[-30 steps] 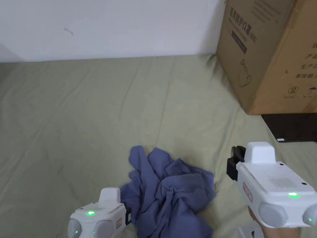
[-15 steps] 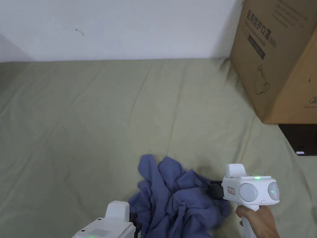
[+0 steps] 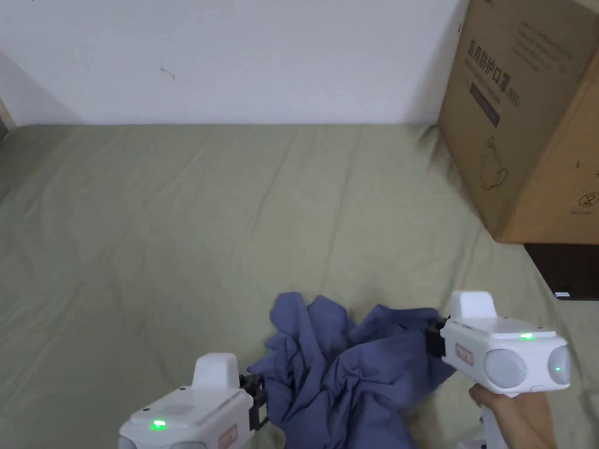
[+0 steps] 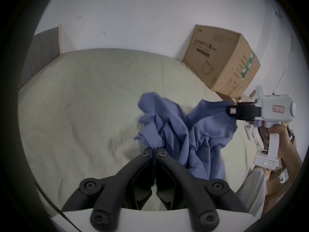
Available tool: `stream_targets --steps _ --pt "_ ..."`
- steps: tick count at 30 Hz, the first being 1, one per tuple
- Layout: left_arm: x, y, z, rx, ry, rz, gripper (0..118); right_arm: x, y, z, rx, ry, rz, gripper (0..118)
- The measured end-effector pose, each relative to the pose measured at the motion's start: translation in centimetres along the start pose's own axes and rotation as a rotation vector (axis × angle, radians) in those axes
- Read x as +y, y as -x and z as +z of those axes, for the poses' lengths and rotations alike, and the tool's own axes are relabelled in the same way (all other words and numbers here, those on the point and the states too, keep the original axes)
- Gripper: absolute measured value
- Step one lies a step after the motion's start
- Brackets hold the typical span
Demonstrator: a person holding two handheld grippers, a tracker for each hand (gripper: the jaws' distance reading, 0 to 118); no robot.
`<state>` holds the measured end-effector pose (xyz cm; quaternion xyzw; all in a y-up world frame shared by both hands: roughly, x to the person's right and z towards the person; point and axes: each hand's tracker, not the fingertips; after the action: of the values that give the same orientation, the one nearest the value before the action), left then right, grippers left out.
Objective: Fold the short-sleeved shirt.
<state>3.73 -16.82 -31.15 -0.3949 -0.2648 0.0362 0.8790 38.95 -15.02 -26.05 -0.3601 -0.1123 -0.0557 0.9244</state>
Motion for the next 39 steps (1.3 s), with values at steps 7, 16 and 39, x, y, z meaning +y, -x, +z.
stream_targets --steps 7,16,39 --pt "7.1 3.6 5.0 0.043 -0.174 0.061 0 6.9 -1.5 9.0 -0.042 -0.206 0.043 5" --pt "20.8 8.6 11.6 0.218 -0.373 -0.011 0 15.2 -3.4 14.0 -0.072 -0.347 0.037 5" --pt "41.4 12.5 9.9 0.473 -0.524 -0.099 0 28.9 -2.1 8.9 -0.215 -0.549 0.062 5"
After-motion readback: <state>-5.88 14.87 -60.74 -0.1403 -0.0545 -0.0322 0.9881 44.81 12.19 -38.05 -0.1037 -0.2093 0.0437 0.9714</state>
